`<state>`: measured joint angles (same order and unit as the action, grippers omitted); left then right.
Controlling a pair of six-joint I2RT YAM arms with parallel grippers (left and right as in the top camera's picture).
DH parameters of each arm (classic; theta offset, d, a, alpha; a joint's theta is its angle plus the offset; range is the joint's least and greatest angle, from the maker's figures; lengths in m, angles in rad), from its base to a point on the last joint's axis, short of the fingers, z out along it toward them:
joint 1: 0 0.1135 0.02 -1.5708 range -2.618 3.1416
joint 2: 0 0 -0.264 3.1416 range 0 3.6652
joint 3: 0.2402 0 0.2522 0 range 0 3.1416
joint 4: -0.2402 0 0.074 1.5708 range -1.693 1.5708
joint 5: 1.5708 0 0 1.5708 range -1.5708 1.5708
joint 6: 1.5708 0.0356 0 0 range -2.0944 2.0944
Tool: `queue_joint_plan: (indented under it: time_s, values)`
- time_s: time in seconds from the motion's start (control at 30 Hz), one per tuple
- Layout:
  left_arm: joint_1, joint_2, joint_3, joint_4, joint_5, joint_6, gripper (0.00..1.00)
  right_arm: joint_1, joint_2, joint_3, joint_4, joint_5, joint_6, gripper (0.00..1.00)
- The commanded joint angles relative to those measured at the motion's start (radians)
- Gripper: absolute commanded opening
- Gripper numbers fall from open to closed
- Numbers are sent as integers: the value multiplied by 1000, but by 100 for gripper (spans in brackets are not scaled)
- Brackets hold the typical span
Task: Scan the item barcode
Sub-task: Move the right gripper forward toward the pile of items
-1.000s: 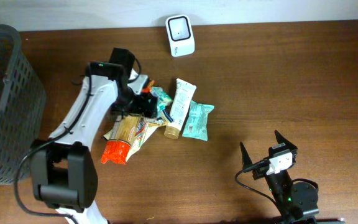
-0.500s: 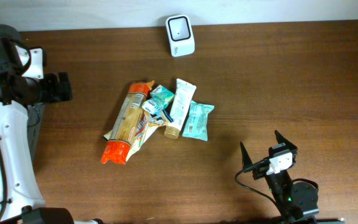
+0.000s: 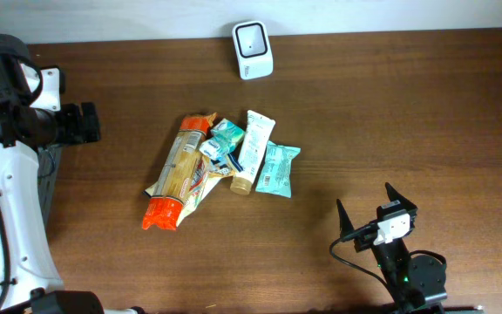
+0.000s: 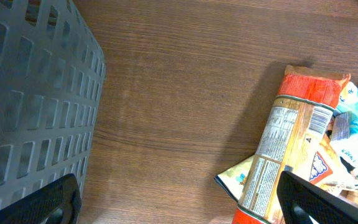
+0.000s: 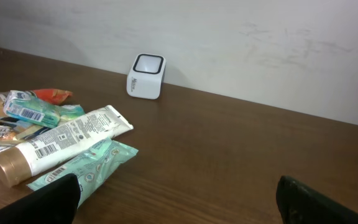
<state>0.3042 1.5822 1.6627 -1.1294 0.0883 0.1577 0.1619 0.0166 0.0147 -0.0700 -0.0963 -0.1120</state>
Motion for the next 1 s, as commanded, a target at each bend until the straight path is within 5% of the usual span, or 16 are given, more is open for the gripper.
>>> queue_joint_plan:
  time_s: [0.0,0.7,0.97]
  values:
    - [2,2,8,1,-3,16,99,-6,-4,-9,0,-4,0,99]
    - [2,2,8,1,-3,16,99,-6,14,6,49,-107,-8,99]
    - [2,2,8,1,-3,16,99,-6,480,336,20,-118,-16,99]
